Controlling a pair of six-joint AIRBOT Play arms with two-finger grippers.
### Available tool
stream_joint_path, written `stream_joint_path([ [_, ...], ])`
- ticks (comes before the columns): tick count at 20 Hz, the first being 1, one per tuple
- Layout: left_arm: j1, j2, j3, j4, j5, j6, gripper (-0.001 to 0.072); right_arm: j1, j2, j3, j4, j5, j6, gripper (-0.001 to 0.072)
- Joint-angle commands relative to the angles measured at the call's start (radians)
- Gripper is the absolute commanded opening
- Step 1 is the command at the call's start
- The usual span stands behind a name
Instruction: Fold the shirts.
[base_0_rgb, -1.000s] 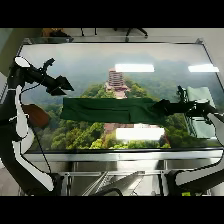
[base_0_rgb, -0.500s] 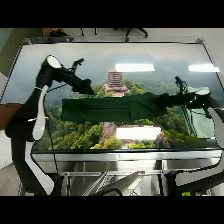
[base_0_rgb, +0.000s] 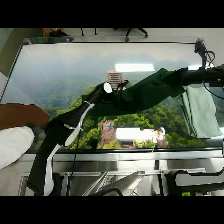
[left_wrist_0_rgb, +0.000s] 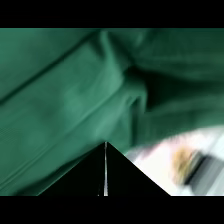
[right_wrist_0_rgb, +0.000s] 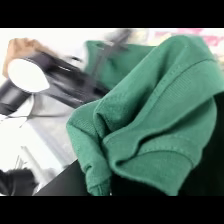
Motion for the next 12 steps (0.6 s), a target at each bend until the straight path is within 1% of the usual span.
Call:
stream_joint_path([
  [1, -0.069, -0.026, 0.003, -0.062, 0.15, -0.006, 0.0017, 0.001, 0.008, 0.044, -0.023, 0.063, 0.068, 0.0024],
  [2, -0.06, -0.012, 0.003, -0.095, 0.126, -0.004, 0.0016, 0.002, 0.007, 0.044, -0.045, 0.063, 0.076, 0.0024],
  [4, -0.018, 0.038, 0.003, -0.171, 0.031, 0.013, 0.0017, 0.009, 0.006, 0.044, -0.083, 0.063, 0.082, 0.0024],
  [5, 0.015, 0.077, 0.003, -0.212, -0.036, 0.048, 0.0016, 0.016, 0.005, 0.044, -0.084, 0.061, 0.093, 0.0024],
  [7, 0.105, 0.175, 0.003, -0.263, -0.182, 0.085, 0.0017, 0.056, 0.005, 0.044, -0.084, 0.03, 0.1, 0.0024],
  [10, 0.273, 0.357, 0.003, -0.262, -0.372, 0.093, 0.0017, 0.203, -0.004, 0.044, -0.085, -0.097, 0.103, 0.0024],
  [12, 0.381, 0.478, 0.003, -0.261, -0.437, 0.093, 0.0017, 0.351, -0.037, 0.044, -0.085, -0.226, 0.102, 0.0024],
])
